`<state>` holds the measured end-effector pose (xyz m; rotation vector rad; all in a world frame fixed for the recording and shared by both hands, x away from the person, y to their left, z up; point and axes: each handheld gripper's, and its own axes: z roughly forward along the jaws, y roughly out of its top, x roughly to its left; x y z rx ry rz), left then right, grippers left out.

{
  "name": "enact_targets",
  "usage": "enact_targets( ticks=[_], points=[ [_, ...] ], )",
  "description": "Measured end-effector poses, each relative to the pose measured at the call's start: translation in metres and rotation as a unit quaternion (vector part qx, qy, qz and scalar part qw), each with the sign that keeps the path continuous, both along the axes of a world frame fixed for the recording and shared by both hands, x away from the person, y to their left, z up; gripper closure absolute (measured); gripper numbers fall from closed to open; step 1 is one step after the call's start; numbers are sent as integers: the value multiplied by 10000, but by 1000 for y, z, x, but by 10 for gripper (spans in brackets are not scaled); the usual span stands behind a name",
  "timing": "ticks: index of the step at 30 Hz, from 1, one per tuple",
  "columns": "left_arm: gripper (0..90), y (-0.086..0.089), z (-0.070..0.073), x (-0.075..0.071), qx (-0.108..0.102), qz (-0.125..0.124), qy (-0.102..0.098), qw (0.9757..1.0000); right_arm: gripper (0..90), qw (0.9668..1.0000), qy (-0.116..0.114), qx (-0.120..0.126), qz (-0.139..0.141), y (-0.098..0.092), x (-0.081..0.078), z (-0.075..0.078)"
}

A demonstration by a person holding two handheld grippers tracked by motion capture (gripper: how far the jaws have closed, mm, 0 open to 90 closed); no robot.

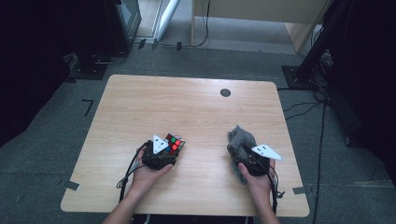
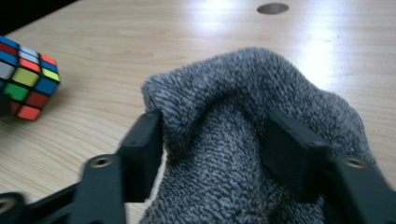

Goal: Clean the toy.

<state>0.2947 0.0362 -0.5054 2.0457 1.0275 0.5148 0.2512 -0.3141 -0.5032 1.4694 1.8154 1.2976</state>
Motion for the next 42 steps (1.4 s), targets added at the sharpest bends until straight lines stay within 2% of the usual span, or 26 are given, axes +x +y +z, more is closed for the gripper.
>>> enact_targets(
  ticks=[2,4,7,10,12,15,16,18,21,24,27,31,33,34,36,39,42],
  points=[
    [336,0,0,0,-3,-15,-15,10000,281,10000,-44,-7,14,0,-1,5],
    [337,0,0,0,-13,-15,-23,10000,270,10000,-64,13,64,-1,-2,8],
    [335,-1,-1,-1,31,-27,-3,10000,295,9999,22,-130,-8,-3,-4,10],
    [334,0,-1,-1,-3,-33,-14,10000,345,9996,245,-118,-15,-7,-3,8],
    [334,0,-1,-2,-3,-40,-14,10000,414,9988,478,-115,37,-8,-1,4],
    [324,1,0,-3,-39,-19,-28,10000,637,9970,716,-139,276,-4,1,-3],
    [311,2,1,-4,-92,11,-39,9999,684,9967,749,-156,288,-1,2,-5],
    [263,6,5,-6,-217,73,-42,9997,718,9962,795,-124,320,6,5,-7],
    [213,13,12,-9,-396,146,-42,9991,717,9958,764,-160,474,19,9,-9],
    [174,20,18,-12,-612,238,3,9978,648,9953,681,-65,680,25,9,-8],
    [162,26,25,-16,-819,258,42,9963,491,9957,498,104,777,22,5,4],
    [147,31,33,-25,-844,231,-50,9962,277,9965,237,334,724,10,-3,24],
    [144,36,36,-30,-849,202,-81,9962,156,9973,214,285,649,3,-6,31],
    [144,39,37,-32,-864,197,-79,9960,120,9976,221,206,617,0,-8,34],
    [138,45,37,-38,-886,172,-69,9959,59,9974,244,214,642,-8,-13,39],
    [131,57,36,-44,-855,177,-68,9962,0,9968,234,118,753,-19,-22,44],
    [120,73,36,-47,-931,269,-34,9953,0,9972,219,-66,718,-29,-32,43]
  ],
)
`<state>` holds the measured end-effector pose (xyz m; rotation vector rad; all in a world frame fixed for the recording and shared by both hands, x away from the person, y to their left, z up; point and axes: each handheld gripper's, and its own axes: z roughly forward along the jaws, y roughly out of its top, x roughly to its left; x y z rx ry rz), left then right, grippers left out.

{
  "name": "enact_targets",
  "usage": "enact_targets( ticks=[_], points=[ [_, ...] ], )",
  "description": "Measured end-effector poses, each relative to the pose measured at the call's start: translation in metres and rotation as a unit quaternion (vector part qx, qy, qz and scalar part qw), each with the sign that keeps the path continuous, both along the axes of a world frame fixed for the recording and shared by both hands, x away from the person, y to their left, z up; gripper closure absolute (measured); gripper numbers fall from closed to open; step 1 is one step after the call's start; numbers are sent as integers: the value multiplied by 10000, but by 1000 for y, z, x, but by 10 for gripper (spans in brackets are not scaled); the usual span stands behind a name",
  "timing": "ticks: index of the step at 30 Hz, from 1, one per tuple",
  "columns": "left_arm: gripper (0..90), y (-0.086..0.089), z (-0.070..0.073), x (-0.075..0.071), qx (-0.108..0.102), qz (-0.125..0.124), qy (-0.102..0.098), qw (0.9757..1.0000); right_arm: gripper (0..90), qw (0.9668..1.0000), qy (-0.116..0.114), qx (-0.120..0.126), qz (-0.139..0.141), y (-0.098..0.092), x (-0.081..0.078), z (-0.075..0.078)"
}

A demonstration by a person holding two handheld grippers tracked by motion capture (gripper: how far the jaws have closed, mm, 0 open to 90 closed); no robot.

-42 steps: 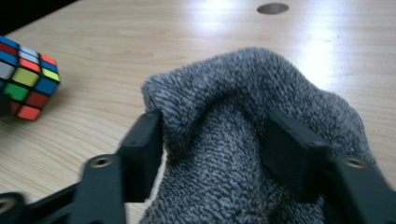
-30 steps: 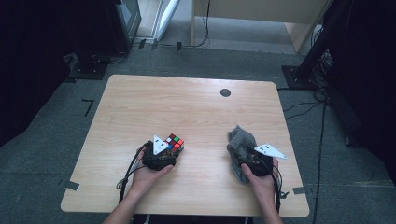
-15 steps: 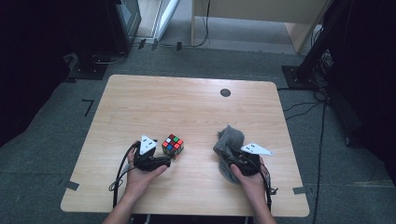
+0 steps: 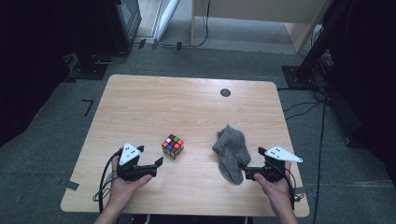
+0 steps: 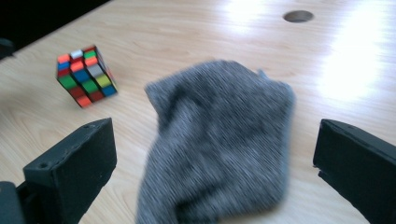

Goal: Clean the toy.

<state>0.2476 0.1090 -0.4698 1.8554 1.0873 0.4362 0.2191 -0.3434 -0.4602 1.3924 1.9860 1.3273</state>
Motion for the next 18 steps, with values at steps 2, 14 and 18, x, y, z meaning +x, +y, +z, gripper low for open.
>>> enact_targets(
  ticks=[2,14,18],
  points=[
    [114,11,0,-2,18,88,-2,10000,0,9999,22,-108,-106,-7,-6,-3],
    [112,63,-18,-14,60,456,214,9987,0,9967,325,-475,-571,-51,-28,-29],
    [110,74,-23,-17,157,563,272,9979,0,9950,425,-532,-728,-62,-29,-38]
  ],
)
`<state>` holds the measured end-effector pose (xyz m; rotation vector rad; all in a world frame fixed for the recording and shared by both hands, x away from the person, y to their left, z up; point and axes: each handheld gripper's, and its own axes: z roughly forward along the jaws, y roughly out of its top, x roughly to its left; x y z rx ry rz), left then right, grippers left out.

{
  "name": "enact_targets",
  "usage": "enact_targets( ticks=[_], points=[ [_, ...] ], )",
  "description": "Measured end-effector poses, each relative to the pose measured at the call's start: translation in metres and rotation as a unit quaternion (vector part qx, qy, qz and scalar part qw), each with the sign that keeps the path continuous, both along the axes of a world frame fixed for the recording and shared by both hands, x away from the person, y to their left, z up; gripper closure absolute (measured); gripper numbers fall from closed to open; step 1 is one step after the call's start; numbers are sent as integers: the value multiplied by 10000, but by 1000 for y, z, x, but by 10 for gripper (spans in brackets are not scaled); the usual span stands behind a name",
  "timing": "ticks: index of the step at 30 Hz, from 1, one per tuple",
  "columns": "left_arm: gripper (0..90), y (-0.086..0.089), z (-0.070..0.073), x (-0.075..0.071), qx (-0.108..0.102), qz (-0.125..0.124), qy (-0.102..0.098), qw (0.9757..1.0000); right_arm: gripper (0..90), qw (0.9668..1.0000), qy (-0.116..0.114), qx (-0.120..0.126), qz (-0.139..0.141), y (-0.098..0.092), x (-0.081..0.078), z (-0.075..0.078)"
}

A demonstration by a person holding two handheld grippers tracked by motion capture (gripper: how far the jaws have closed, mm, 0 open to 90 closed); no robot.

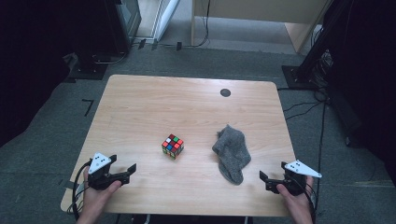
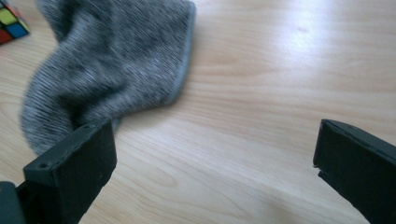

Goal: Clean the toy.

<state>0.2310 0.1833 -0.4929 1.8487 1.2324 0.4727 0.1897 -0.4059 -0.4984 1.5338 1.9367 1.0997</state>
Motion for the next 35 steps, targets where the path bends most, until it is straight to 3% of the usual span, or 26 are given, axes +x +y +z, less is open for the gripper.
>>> enact_targets(
  ticks=[3,5,7,12,15,17,20,25,28,35],
  points=[
    [109,9,-4,-4,63,176,7,9998,0,9998,105,-179,-62,-5,0,-7],
    [103,15,-6,-5,223,268,8,9994,0,9992,178,-342,-142,-9,-1,-12],
    [102,19,-10,-4,396,369,46,9985,0,9988,260,-341,-226,-13,-2,-15],
    [101,25,-14,0,449,439,122,9980,0,9957,458,-610,-528,-19,0,-23],
    [100,20,-17,3,774,465,273,9955,0,9957,467,-534,-596,-21,0,-23],
    [102,17,-20,6,993,488,439,9929,0,9940,506,-645,-722,-19,1,-26],
    [132,14,-22,8,1141,426,545,9911,0,9930,501,-798,-709,-15,1,-28],
    [127,13,-24,10,1033,440,496,9924,0,9945,575,-698,-538,-16,2,-28],
    [142,10,-25,9,1012,322,445,9933,0,9947,572,-697,-500,-16,1,-28],
    [143,10,-25,10,1010,330,449,9933,0,9947,573,-697,-500,-16,1,-28]
  ],
)
